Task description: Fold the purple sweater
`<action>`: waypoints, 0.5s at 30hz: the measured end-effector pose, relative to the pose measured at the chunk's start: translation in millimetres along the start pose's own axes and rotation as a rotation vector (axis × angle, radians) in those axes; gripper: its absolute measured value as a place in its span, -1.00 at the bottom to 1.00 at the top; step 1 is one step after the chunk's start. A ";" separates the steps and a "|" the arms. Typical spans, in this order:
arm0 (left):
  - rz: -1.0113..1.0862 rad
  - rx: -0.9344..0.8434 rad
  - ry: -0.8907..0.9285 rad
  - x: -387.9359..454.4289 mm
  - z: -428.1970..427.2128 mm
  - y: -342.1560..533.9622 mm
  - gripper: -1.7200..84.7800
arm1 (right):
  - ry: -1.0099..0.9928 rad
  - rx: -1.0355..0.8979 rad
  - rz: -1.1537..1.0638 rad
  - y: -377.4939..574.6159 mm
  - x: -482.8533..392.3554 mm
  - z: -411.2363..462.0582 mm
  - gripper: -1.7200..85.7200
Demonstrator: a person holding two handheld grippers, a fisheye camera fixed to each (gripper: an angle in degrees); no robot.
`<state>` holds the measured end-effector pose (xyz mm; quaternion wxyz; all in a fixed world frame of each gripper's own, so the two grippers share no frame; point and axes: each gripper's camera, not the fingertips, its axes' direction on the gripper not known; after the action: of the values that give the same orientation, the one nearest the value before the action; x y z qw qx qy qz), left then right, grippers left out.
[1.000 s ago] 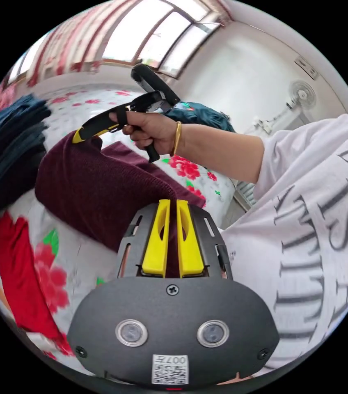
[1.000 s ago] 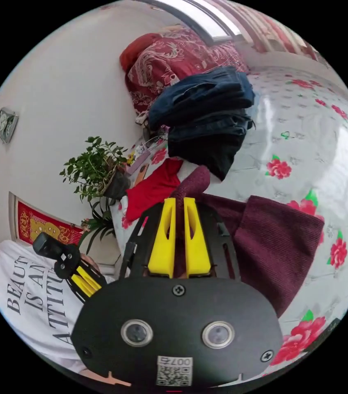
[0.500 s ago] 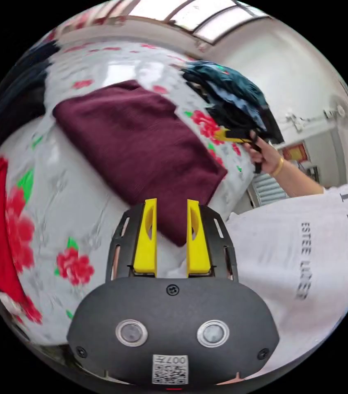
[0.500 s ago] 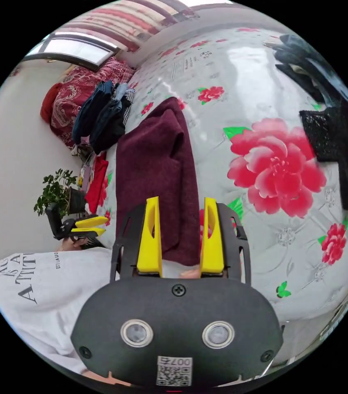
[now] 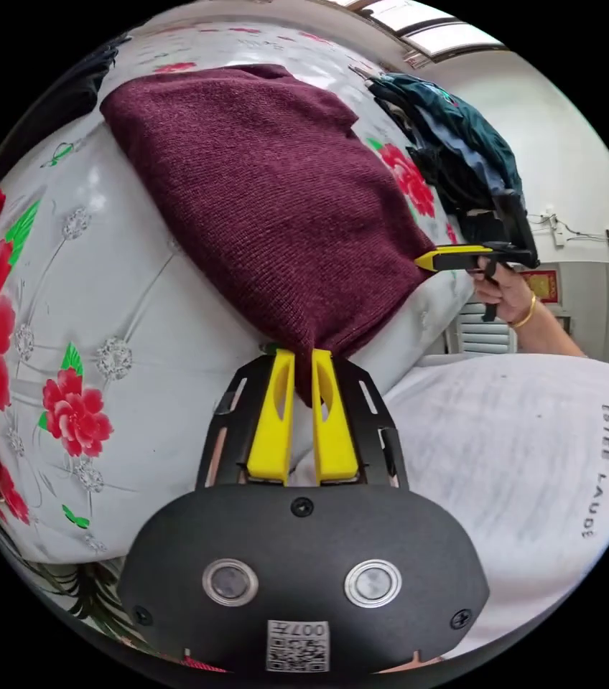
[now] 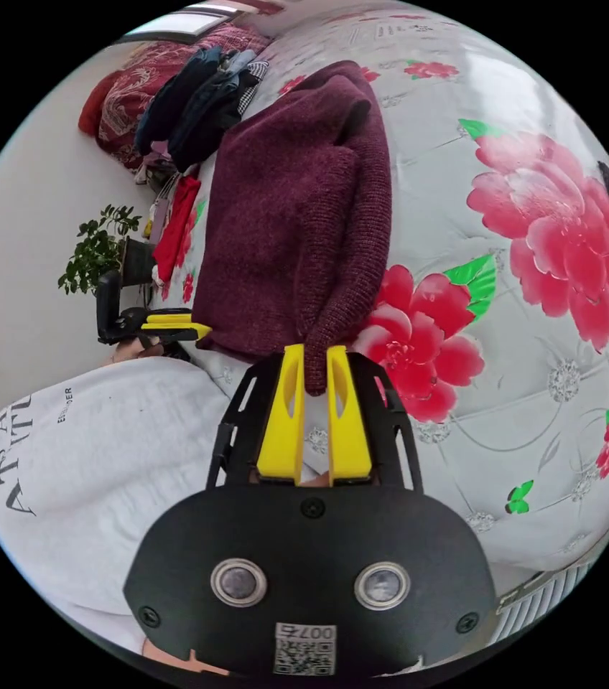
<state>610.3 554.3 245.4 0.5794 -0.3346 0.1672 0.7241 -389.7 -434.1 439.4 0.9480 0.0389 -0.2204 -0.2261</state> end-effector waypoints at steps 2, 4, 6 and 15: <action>0.028 0.046 0.053 1.7 -15.5 6.6 -0.88 | -0.056 0.023 -0.032 14.0 5.1 -21.2 -0.87; 0.039 0.114 0.136 2.7 -35.8 18.7 -0.88 | -0.176 0.059 -0.037 27.2 11.2 -39.5 -0.88; 0.037 0.195 0.275 -2.2 -63.0 35.7 -0.89 | -0.336 0.094 -0.041 37.5 18.2 -57.8 -0.89; -0.077 0.461 0.563 -85.2 -158.1 -3.9 -0.87 | -0.569 0.333 -0.191 -38.4 1.5 -176.0 -0.88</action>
<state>668.9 393.8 189.9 0.5977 -0.3875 0.4663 0.5245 -327.7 -473.7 275.0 0.8038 0.1491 -0.5053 -0.2763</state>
